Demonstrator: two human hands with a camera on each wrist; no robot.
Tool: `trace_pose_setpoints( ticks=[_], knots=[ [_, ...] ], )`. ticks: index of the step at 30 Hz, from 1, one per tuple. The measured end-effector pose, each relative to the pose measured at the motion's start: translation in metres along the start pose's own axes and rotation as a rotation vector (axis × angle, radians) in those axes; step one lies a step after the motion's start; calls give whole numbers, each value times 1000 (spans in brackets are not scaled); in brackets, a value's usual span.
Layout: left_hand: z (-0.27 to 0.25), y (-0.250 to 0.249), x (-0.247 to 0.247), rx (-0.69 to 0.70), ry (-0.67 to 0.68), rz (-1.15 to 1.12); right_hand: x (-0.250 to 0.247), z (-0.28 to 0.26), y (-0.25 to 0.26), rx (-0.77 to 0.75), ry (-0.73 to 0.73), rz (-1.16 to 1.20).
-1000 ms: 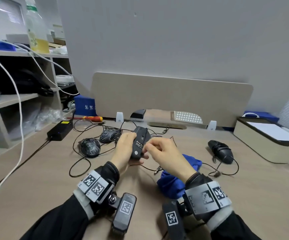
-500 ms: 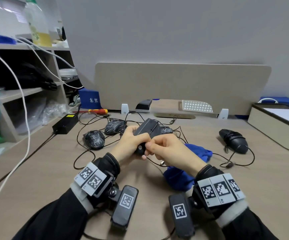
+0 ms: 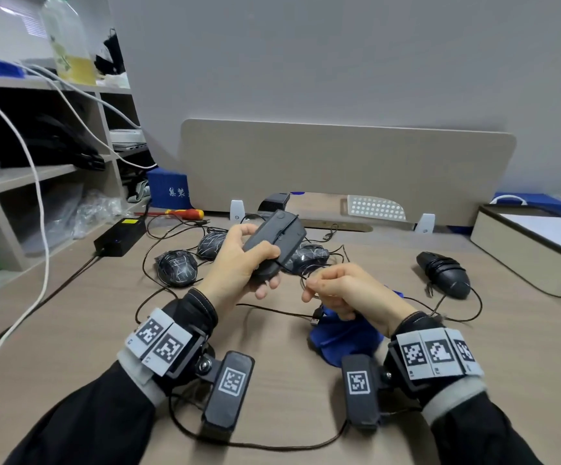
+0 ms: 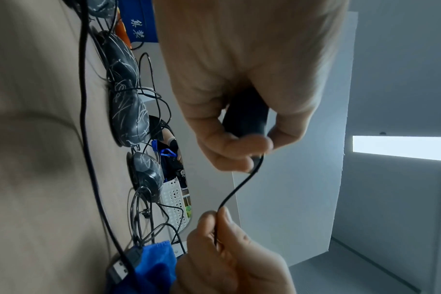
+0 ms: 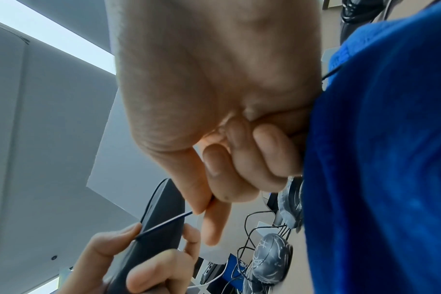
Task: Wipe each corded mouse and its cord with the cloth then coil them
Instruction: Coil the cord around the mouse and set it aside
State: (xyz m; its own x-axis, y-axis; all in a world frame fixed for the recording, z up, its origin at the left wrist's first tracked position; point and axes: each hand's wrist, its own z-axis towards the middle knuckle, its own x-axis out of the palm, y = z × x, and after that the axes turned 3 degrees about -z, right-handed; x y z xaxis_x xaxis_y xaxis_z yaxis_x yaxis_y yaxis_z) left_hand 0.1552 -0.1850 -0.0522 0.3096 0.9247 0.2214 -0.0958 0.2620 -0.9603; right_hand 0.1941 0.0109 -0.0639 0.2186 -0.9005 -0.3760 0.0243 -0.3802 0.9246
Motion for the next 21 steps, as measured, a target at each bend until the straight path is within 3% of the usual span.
trace_pose_setpoints(
  ticks=[9, 14, 21],
  knots=[
    [-5, 2, 2, 40, 78, 4, 3, 2, -1, 40, 12, 1],
    [-9, 4, 0, 4, 247, 16, -2, 4, -3, 38, -162, 65],
    [-15, 0, 2, 10, 449, 425, -8, 5, -3, 23, -213, 61]
  ],
)
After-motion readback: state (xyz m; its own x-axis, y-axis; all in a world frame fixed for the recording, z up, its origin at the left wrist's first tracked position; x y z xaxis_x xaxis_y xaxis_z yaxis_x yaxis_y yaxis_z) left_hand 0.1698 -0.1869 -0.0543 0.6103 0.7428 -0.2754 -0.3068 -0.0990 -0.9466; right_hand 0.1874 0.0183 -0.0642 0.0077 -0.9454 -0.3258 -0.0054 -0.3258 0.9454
